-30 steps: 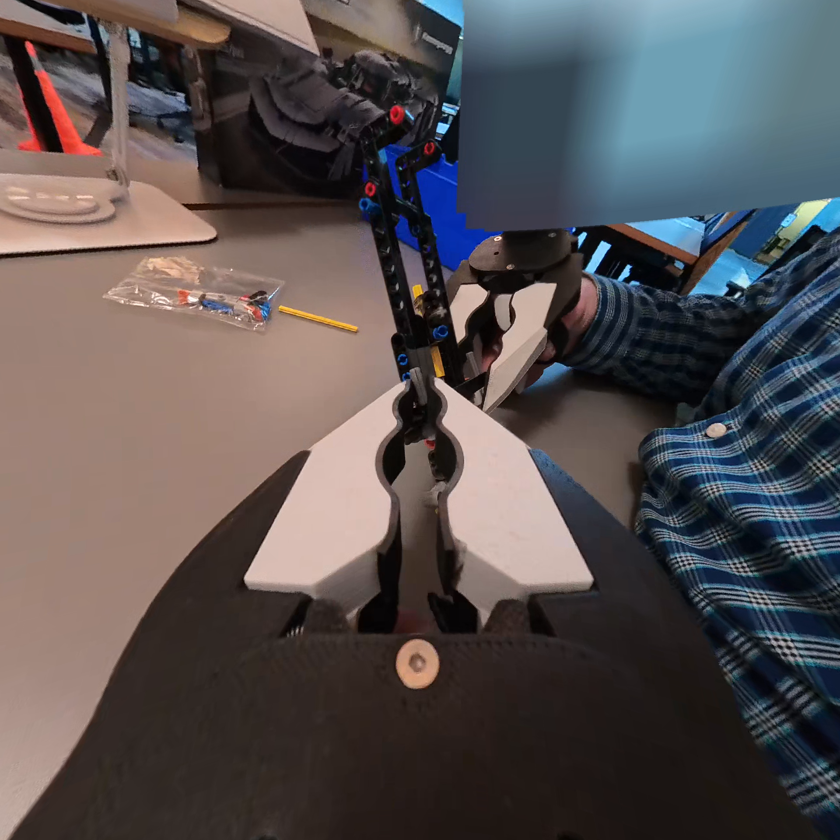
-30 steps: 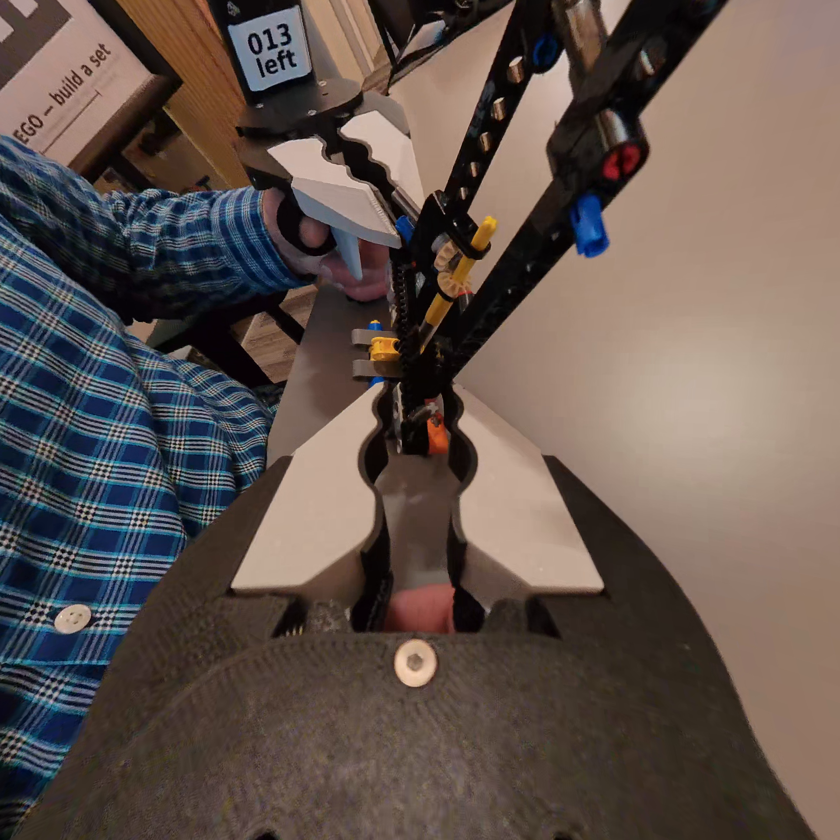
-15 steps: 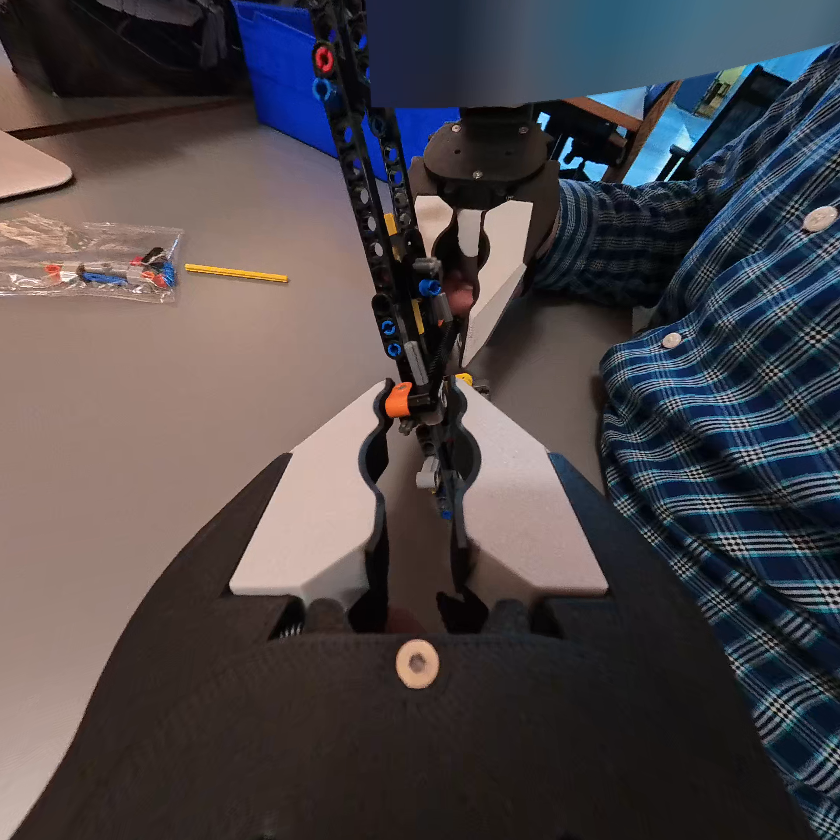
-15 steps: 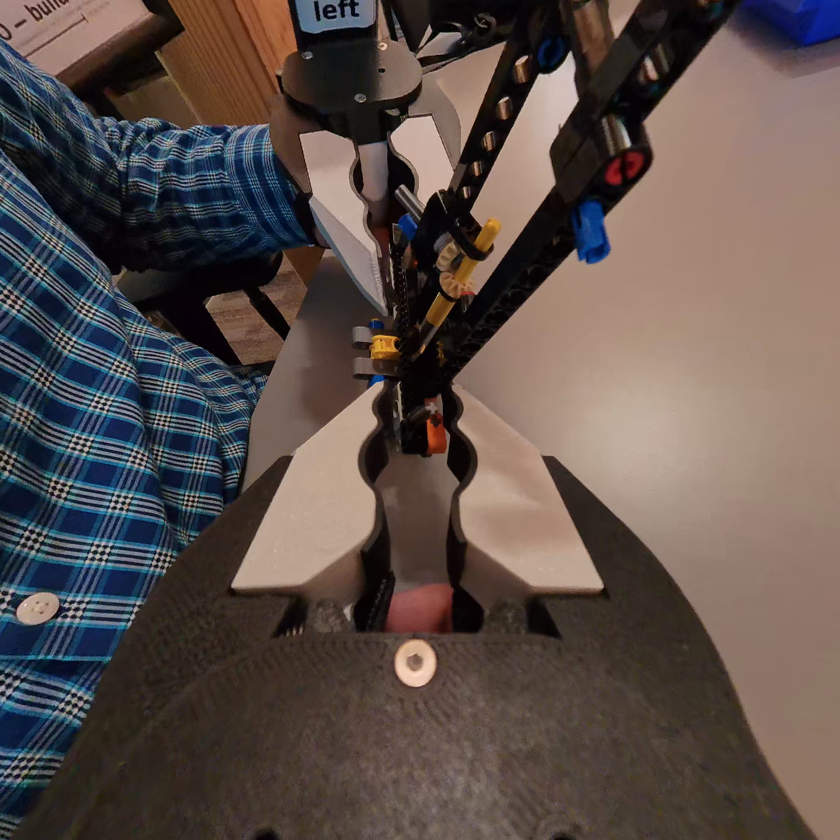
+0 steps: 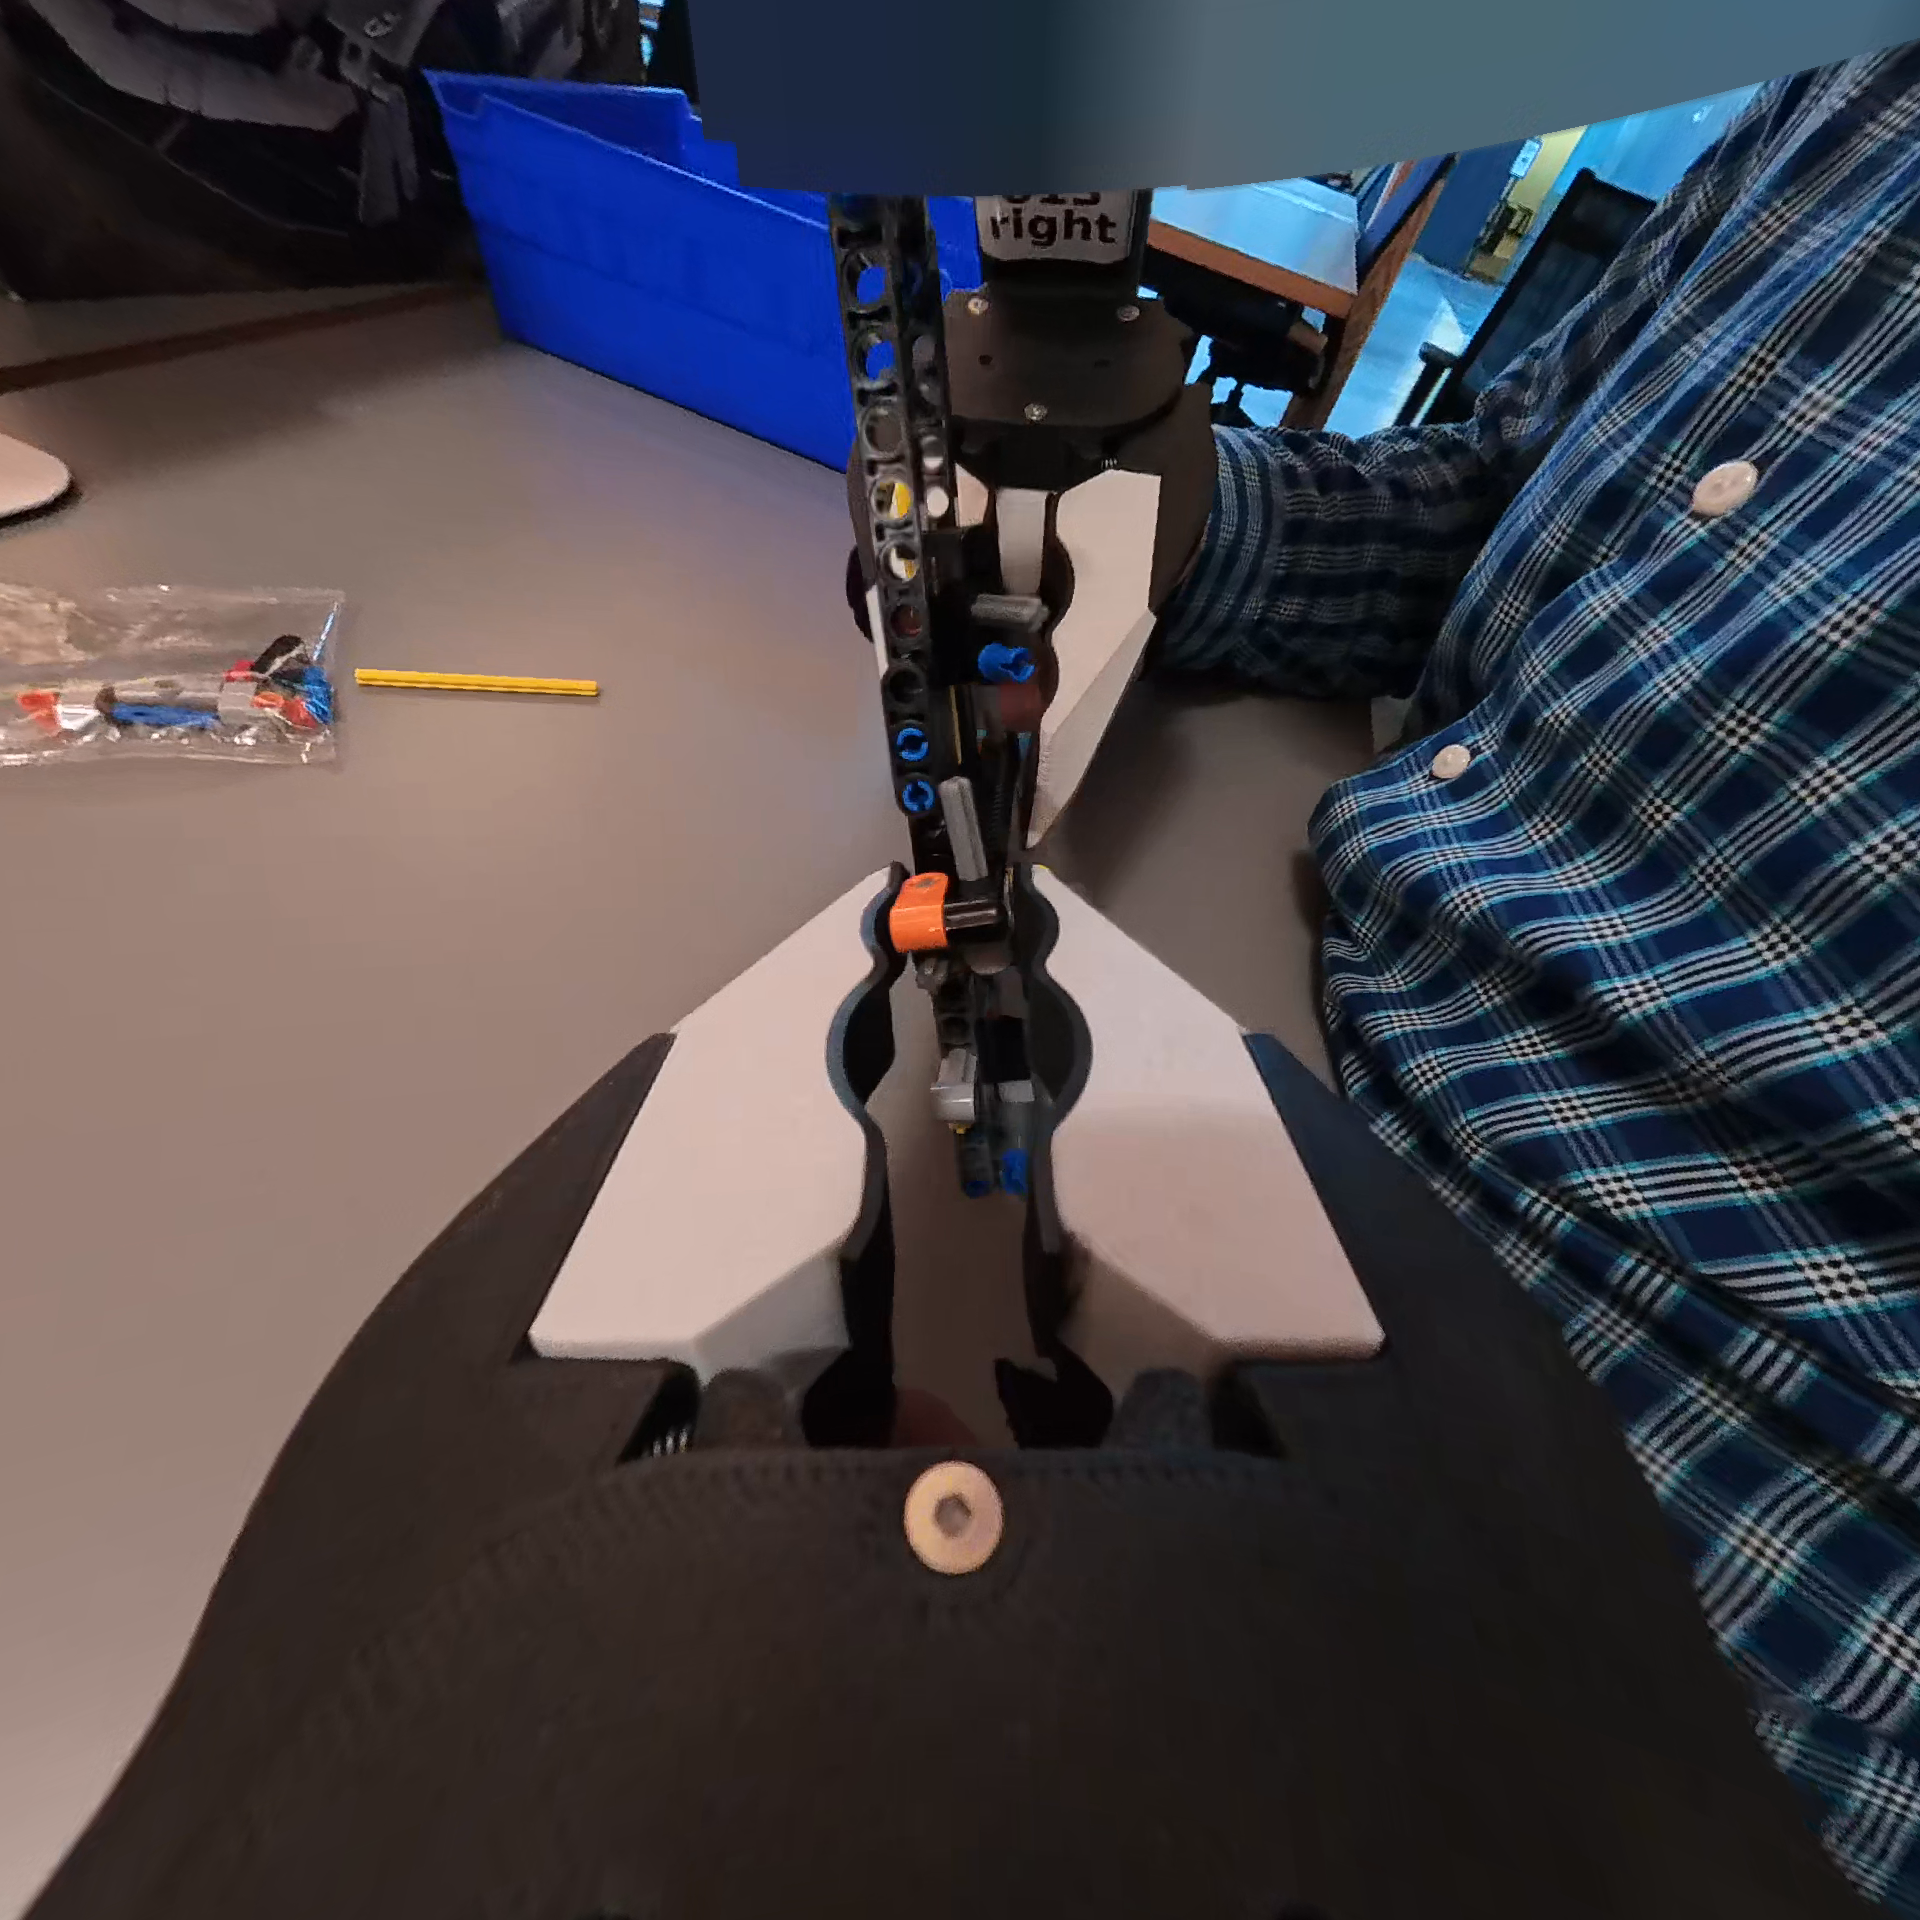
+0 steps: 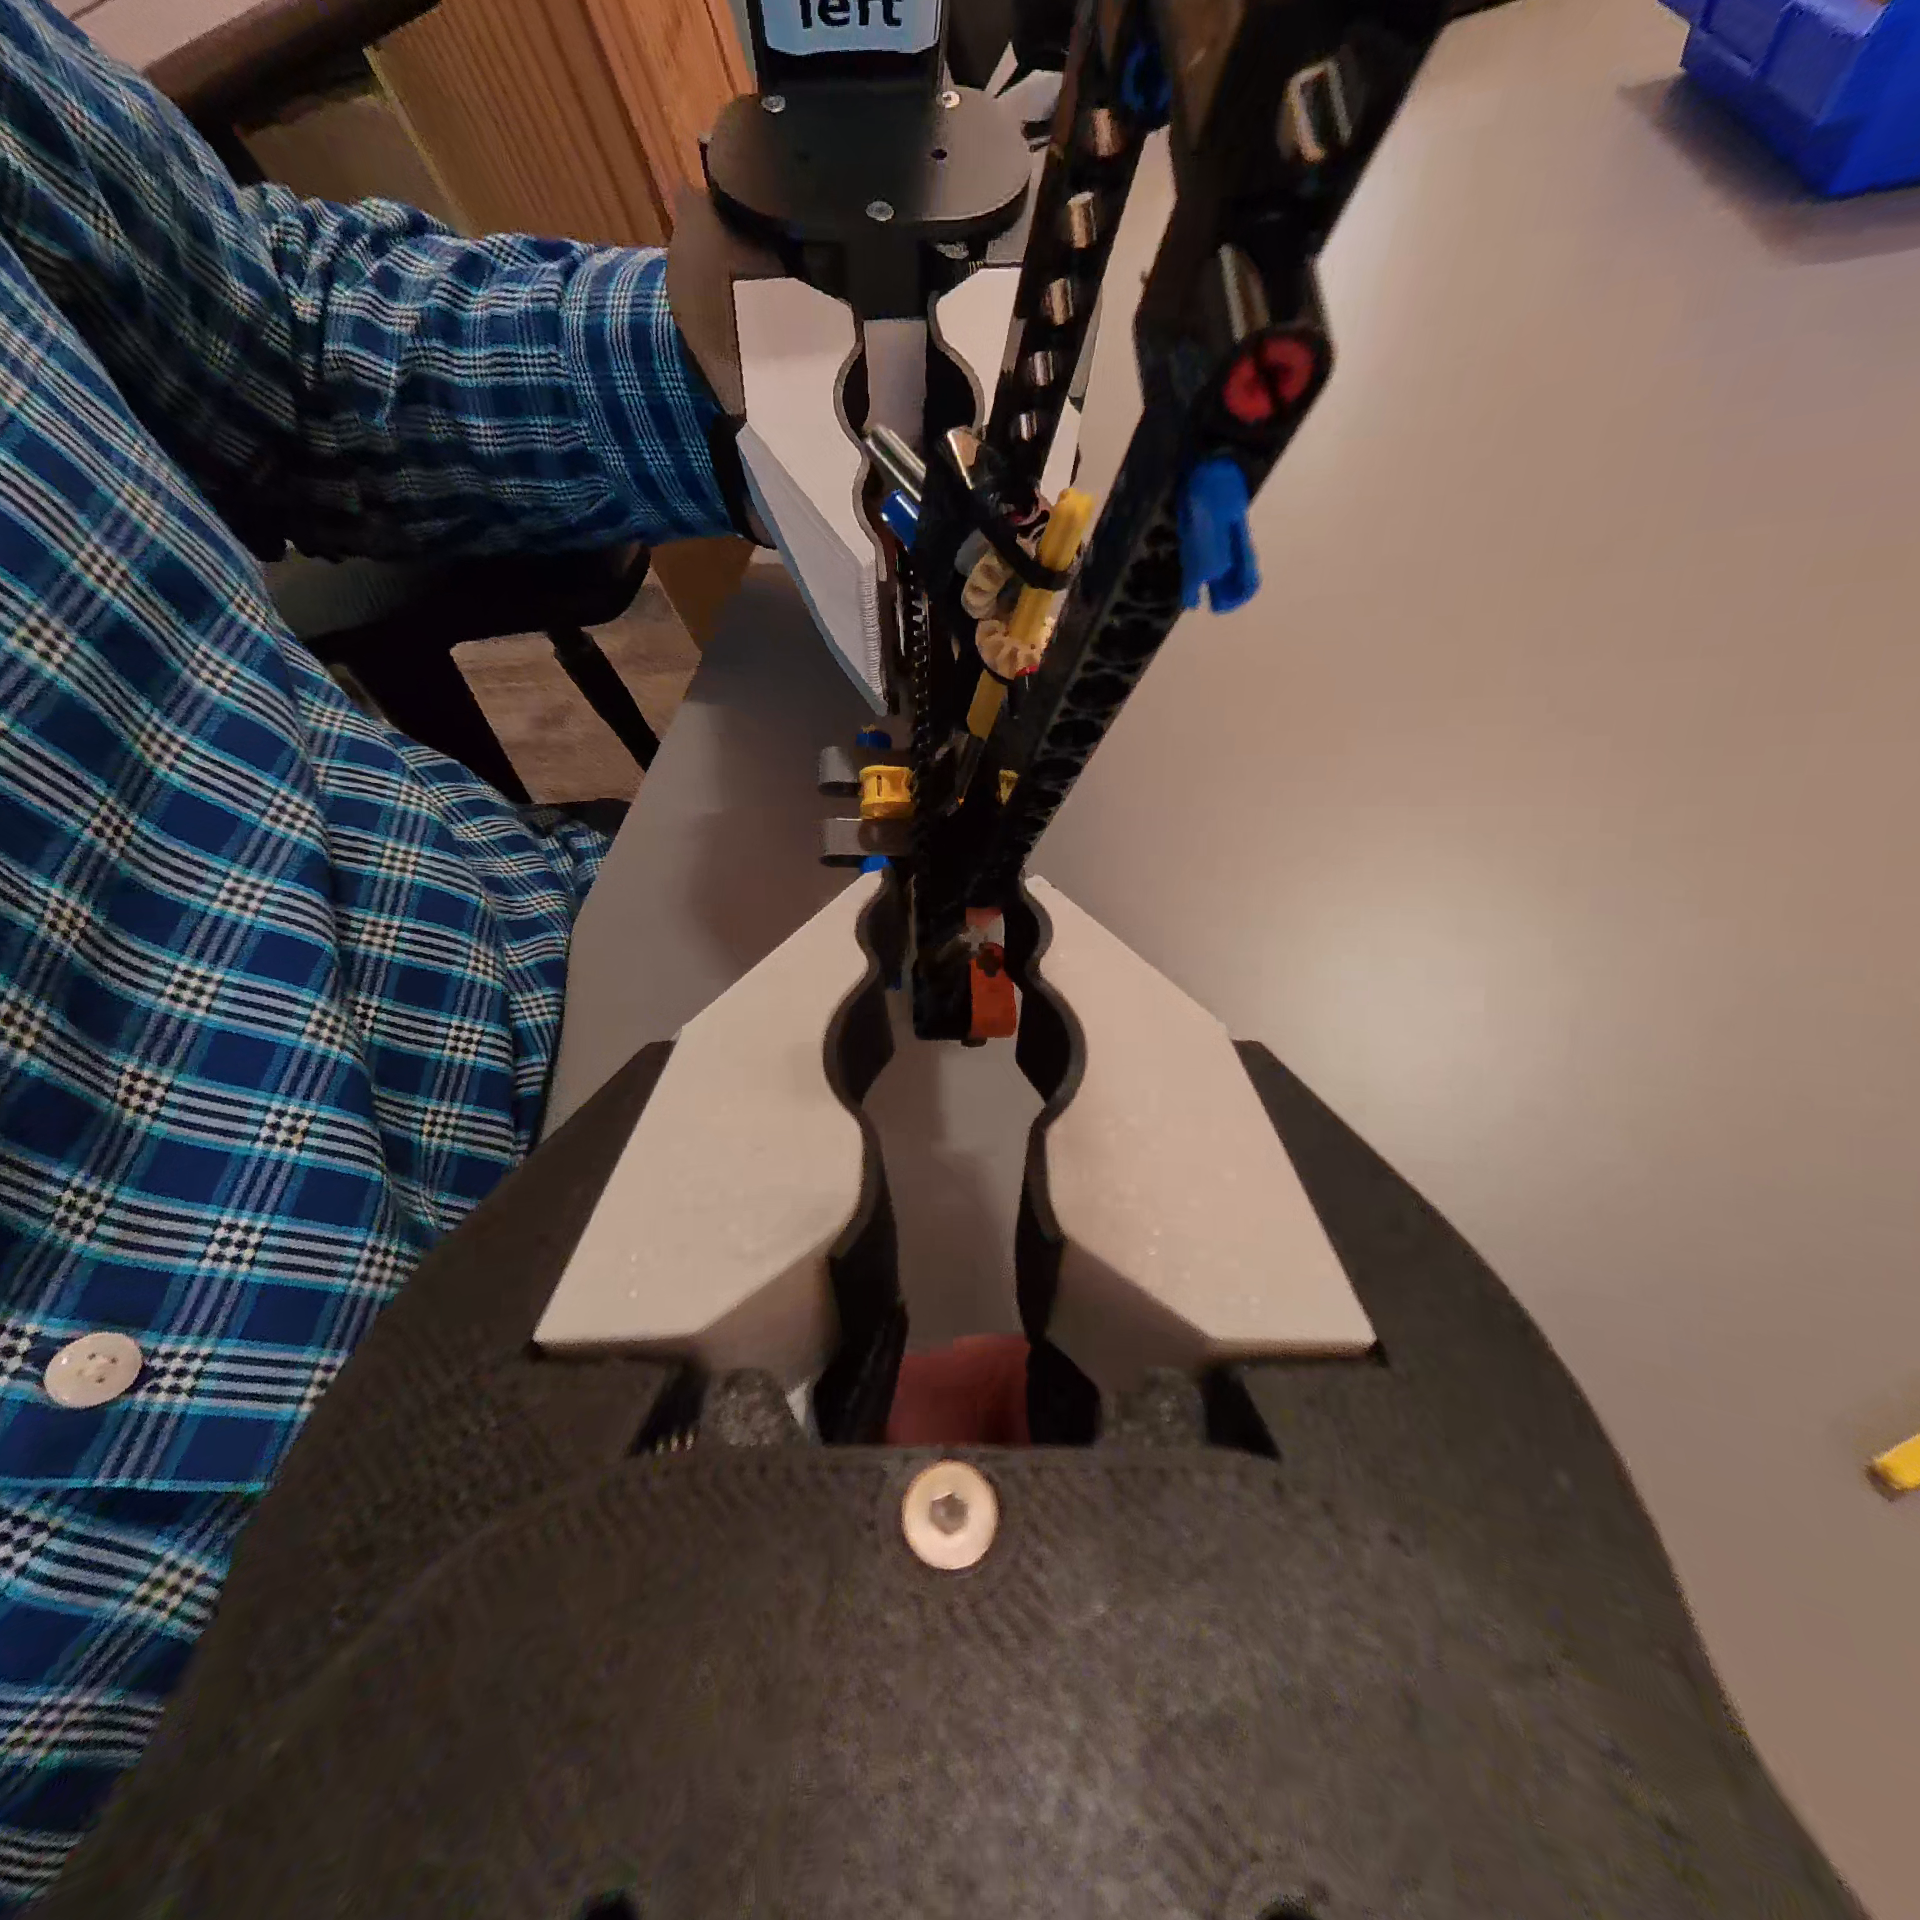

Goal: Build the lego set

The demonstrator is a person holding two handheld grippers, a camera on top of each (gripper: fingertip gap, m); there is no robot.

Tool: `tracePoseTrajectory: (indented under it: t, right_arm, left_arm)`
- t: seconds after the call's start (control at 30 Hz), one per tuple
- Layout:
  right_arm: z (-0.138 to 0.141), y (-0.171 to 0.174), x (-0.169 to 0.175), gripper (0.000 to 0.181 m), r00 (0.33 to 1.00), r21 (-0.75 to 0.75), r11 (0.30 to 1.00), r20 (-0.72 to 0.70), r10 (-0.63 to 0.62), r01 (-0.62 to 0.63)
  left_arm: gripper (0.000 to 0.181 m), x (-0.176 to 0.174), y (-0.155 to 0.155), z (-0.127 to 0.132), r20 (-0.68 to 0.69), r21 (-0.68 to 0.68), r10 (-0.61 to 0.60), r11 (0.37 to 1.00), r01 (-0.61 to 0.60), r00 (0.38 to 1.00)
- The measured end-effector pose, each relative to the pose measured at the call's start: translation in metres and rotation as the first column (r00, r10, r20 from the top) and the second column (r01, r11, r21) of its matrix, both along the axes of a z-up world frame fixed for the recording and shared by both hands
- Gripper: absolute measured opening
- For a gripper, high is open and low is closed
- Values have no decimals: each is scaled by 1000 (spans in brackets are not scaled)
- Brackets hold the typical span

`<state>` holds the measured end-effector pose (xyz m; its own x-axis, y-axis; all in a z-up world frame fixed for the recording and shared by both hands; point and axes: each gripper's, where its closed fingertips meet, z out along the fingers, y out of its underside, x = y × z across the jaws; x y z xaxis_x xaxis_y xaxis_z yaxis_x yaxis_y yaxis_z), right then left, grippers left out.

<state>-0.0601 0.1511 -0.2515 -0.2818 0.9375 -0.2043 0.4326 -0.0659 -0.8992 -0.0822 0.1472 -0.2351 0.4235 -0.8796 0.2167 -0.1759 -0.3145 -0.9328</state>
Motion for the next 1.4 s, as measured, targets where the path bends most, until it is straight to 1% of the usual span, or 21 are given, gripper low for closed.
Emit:
tracePoseTrajectory:
  t: [0.07, 0.17, 0.27, 0.37, 0.47, 0.53, 0.6, 0.67, 0.77, 0.87, 0.97, 1.2, 1.27, 1.3, 1.33, 1.37, 1.4]
  right_arm:
    - [4, 0, 1, 17, 1000, 47, 999, -22, 9, -8]
    - [4, 1, 3, 18, 1000, 138, 990, -13, 12, -11]
    - [4, 0, 3, 17, 1000, 138, 990, -2, 13, -13]
    - [4, 4, 1, 18, 1000, 68, 997, 11, -26, 25]
    - [-3, 4, 0, 18, 996, -79, 996, 77, -34, 40]
    - [-7, 9, -1, 18, 992, -173, 982, 111, -56, 75]
    - [-12, 15, -4, 20, 987, -199, 973, 134, -88, 114]
    - [-16, 20, -5, 21, 982, -224, 965, 158, -104, 138]
    - [-24, 32, -5, 28, 968, -163, 966, 186, -171, 202]
    - [-24, 42, -1, 41, 959, -145, 959, 185, -214, 242]
    - [-27, 51, 7, 41, 949, -112, 955, 194, -250, 274]
    - [-31, 61, 28, 37, 939, -58, 950, 181, -293, 307]
    - [-31, 61, 32, 37, 942, -66, 951, 172, -289, 303]
    - [-29, 61, 33, 37, 946, -73, 953, 162, -281, 295]
    - [-28, 61, 34, 37, 947, -72, 953, 154, -280, 293]
    - [-28, 62, 36, 36, 948, -64, 954, 154, -280, 292]
    - [-28, 61, 37, 36, 949, -57, 957, 153, -275, 286]
  left_arm:
    - [17, 2, -2, 4, -4, 35, -12, 999, 12, 1000]
    - [15, 3, -3, 7, -18, 76, -15, 997, 17, 1000]
    - [15, 4, -3, 7, -18, 75, -17, 997, 18, 1000]
    - [15, 1, 2, 7, 2, 18, 5, 1000, -5, 1000]
    - [15, 0, 5, 2, 12, -77, -10, 997, 11, 1000]
    - [19, -4, 16, -4, -1, -122, 20, 992, -20, 1000]
    - [22, -9, 26, -10, -22, -145, 42, 988, -45, 999]
    - [21, -9, 30, -12, -16, -171, 36, 985, -38, 999]
    - [18, -10, 36, -18, -11, -221, 28, 975, -29, 1000]
    - [19, -10, 37, -23, -2, -284, -12, 959, 11, 1000]
    - [19, -13, 43, -30, 1, -358, -39, 933, 37, 999]
    - [22, -16, 56, -51, -89, -487, -115, 872, 58, 989]
    - [27, -20, 55, -59, -145, -494, -156, 867, 65, 977]
    - [28, -24, 59, -65, -197, -483, -148, 875, 36, 969]
    - [32, -27, 60, -69, -213, -479, -143, 878, 24, 966]
    - [34, -26, 59, -67, -197, -486, -146, 873, 33, 969]
    - [33, -27, 60, -68, -201, -485, -136, 874, 22, 970]
